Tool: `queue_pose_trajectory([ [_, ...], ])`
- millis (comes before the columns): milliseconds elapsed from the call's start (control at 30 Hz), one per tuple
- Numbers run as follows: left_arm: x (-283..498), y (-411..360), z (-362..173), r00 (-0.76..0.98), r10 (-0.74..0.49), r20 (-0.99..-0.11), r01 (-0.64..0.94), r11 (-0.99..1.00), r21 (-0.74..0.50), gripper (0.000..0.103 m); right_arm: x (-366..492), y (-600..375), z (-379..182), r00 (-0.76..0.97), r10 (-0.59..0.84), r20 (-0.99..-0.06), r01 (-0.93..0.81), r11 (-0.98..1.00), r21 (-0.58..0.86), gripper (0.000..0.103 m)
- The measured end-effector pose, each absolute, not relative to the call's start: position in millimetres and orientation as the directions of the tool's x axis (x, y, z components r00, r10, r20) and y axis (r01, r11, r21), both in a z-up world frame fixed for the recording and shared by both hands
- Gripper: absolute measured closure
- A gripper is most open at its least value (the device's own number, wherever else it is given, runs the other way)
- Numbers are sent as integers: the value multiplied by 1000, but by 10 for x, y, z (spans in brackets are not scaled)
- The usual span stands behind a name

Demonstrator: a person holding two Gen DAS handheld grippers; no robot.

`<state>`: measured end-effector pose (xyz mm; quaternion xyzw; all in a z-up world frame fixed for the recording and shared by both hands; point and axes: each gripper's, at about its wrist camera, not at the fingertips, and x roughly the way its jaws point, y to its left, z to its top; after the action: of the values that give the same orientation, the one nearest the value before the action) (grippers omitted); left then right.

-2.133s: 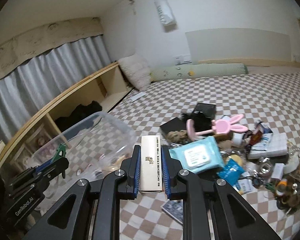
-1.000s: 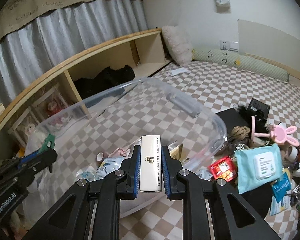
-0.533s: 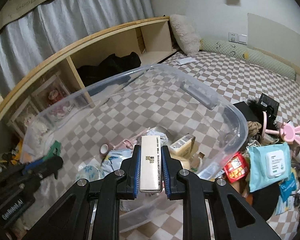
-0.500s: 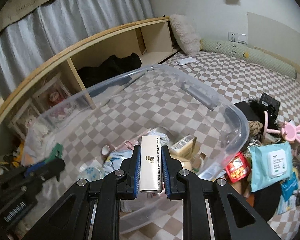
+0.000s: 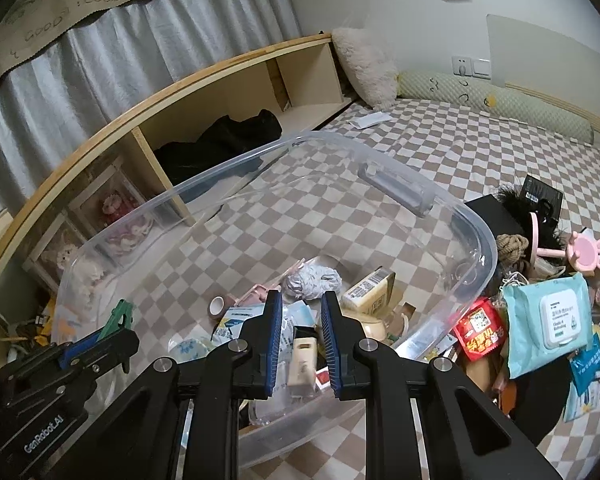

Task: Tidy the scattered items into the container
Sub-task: 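Open both grippers to drop the white box and green clipper inside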

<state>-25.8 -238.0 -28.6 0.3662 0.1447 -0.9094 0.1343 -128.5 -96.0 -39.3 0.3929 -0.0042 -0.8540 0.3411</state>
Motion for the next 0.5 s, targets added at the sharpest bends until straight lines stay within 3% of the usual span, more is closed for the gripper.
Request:
queue_pose_trajectory([
  [133,-262,-2410,-315,-679,-136,-721,362,-917,-168,82,-1259,-952,-398,-454,-586,-671,584,-765,273,83],
  [200,-255,-2418,-318,-677,-142,-722,369,-914,-167,52,-1251,-949,-411,-454,-580,-676,583,-767,268,83],
  [500,-199,-2428,-266,-687,-172,-706,387,-909,-156,51,-1203,-941,-432,-462,-562,-686,584,-775,242,83],
])
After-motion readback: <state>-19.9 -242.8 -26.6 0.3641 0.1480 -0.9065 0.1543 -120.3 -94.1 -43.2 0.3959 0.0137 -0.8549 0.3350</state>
